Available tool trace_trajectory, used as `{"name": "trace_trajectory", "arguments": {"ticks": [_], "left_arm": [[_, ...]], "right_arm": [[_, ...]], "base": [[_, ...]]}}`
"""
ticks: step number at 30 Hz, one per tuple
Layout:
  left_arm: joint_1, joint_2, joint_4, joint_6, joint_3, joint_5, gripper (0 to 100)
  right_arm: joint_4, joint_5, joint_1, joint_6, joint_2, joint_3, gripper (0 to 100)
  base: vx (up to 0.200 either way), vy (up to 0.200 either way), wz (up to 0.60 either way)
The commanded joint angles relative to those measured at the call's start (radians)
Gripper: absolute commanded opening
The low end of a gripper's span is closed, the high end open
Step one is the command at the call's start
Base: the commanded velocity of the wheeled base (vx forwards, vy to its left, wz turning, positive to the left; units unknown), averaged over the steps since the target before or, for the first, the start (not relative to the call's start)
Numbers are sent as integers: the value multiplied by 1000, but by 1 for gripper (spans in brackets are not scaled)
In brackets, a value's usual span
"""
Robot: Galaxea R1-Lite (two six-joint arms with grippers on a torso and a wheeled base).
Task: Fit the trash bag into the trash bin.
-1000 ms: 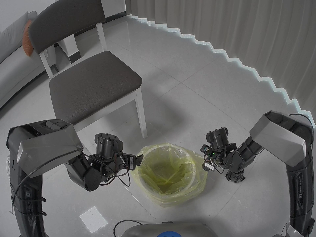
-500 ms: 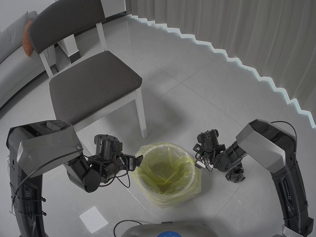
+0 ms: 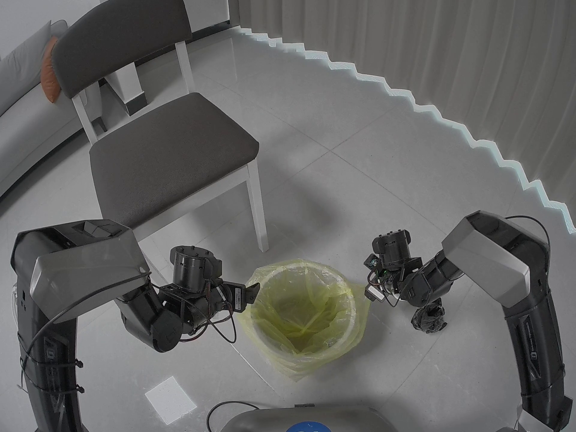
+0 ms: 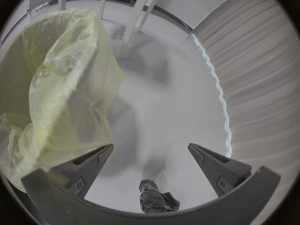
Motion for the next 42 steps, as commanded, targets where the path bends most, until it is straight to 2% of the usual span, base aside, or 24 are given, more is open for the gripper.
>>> {"name": "trace_trajectory", "arguments": {"ticks": [1, 7, 18, 22, 27, 31, 35, 42], "left_arm": [[2, -5, -5, -2, 5, 0, 100], [3, -49, 2, -10, 24, -3, 100], [13, -120, -3, -14, 77, -4, 100], [14, -128, -3, -14, 81, -6, 100], [16, -132, -3, -14, 81, -3, 100], [9, -140, -3, -14, 90, -1, 100], [6, -148, -3, -14, 101, 0, 100], [6, -195, -5, -16, 133, -7, 100]], "right_arm": [[3, 42, -40, 20, -105, 59, 100], [23, 102, -70, 94, -176, 131, 100], [125, 186, -73, 207, -226, 140, 100], [140, 205, -82, 221, -229, 137, 100], [144, 206, -129, 217, -223, 125, 100], [168, 206, -183, 213, -200, 60, 100], [255, 212, -215, 230, -157, -38, 100], [473, 221, -234, 368, -45, -280, 100]], "base": [[0, 0, 0], [0, 0, 0], [0, 0, 0], [0, 0, 0], [0, 0, 0], [0, 0, 0], [0, 0, 0], [0, 0, 0]]}}
